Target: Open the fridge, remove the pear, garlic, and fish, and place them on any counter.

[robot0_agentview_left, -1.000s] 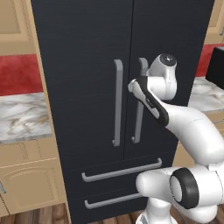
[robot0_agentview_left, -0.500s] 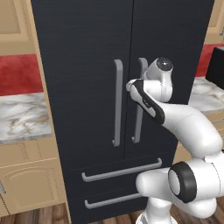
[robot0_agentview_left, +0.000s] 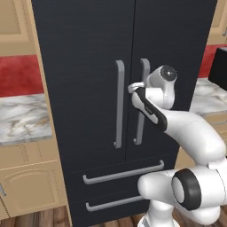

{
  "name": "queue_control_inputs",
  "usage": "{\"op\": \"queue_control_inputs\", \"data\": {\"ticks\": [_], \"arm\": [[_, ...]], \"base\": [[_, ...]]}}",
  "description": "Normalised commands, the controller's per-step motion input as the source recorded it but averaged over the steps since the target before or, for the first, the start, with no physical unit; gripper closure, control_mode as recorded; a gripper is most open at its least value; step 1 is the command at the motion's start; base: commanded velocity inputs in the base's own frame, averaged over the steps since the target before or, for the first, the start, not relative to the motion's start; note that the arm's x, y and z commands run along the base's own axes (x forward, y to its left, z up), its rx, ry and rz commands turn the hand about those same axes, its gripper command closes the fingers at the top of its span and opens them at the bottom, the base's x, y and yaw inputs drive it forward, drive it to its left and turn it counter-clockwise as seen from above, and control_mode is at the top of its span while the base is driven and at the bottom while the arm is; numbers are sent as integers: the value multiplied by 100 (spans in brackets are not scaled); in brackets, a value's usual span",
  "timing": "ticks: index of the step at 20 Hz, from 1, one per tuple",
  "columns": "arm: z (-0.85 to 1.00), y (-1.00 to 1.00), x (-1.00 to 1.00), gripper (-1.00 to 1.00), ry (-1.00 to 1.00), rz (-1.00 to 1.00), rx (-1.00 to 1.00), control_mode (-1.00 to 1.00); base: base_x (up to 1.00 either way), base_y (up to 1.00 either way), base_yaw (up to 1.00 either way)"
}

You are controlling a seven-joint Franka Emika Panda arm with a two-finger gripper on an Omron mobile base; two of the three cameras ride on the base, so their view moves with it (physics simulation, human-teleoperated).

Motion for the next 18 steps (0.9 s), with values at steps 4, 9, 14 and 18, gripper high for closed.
{"op": "queue_control_inputs", "data": {"ticks": [4,9,14,18], "arm": [[0,-33,-35,100,-16,0,5,-100],[8,-79,-84,100,-9,0,5,-100],[14,-100,-84,100,0,-4,5,-100],[6,-100,-65,100,2,-9,5,-100]], "base": [[0,0,0],[0,0,0],[0,0,0],[0,0,0]]}}
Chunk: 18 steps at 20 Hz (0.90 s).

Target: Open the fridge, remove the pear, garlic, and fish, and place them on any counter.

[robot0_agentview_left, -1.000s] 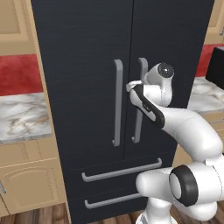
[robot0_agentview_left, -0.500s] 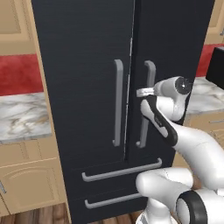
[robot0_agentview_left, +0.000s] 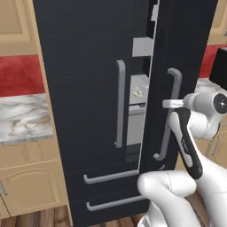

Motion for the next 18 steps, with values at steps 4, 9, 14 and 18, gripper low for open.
{"op": "queue_control_inputs", "data": {"ticks": [4,9,14,18], "arm": [[17,-100,-52,100,7,-12,7,-100],[38,-56,-73,-100,2,-6,1,-100],[50,4,-100,-100,-1,0,-10,-100],[38,48,-100,-100,0,0,-25,-100]], "base": [[0,0,0],[0,0,0],[0,0,0],[0,0,0]]}}
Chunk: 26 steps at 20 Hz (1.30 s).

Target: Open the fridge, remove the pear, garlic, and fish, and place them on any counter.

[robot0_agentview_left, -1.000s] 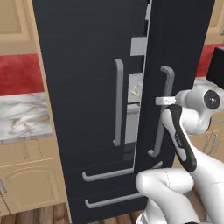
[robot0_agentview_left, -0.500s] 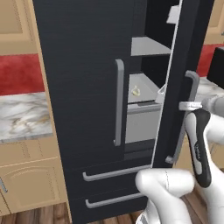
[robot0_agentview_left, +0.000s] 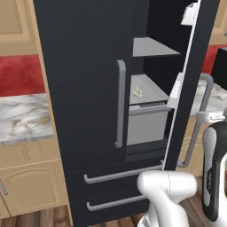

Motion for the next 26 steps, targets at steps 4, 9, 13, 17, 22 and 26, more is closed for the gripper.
{"op": "queue_control_inputs", "data": {"ticks": [4,9,13,17,22,26], "arm": [[34,94,-84,-100,1,0,-32,-100],[34,100,-13,-100,11,0,-34,-100],[-4,83,79,-100,8,0,-24,-100],[-31,28,93,-100,21,-2,-14,-100],[-57,0,87,-100,31,-4,-6,-100],[-54,0,86,-100,18,-4,-4,-100]], "base": [[0,0,0],[0,0,0],[0,0,0],[0,0,0],[0,0,0],[0,0,0]]}}
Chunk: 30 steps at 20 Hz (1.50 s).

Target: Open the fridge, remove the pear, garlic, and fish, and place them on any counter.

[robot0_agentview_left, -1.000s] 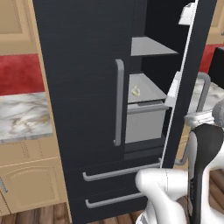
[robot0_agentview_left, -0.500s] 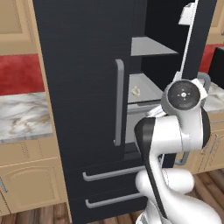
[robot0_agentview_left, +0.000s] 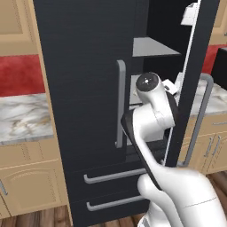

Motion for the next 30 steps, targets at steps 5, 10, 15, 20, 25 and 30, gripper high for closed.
{"op": "queue_control_inputs", "data": {"ticks": [5,10,15,20,25,30], "arm": [[-48,0,87,-100,13,-1,-3,-100],[-39,-12,70,-100,9,-3,-3,-100],[-15,-22,65,-100,3,-5,-5,-100],[-13,-24,59,-100,2,-4,-6,-100],[-17,-36,18,-100,0,-3,-8,-100],[-14,-82,-24,-100,0,-3,-5,-100]], "base": [[0,0,0],[0,0,0],[0,0,0],[0,0,0],[0,0,0],[0,0,0]]}}
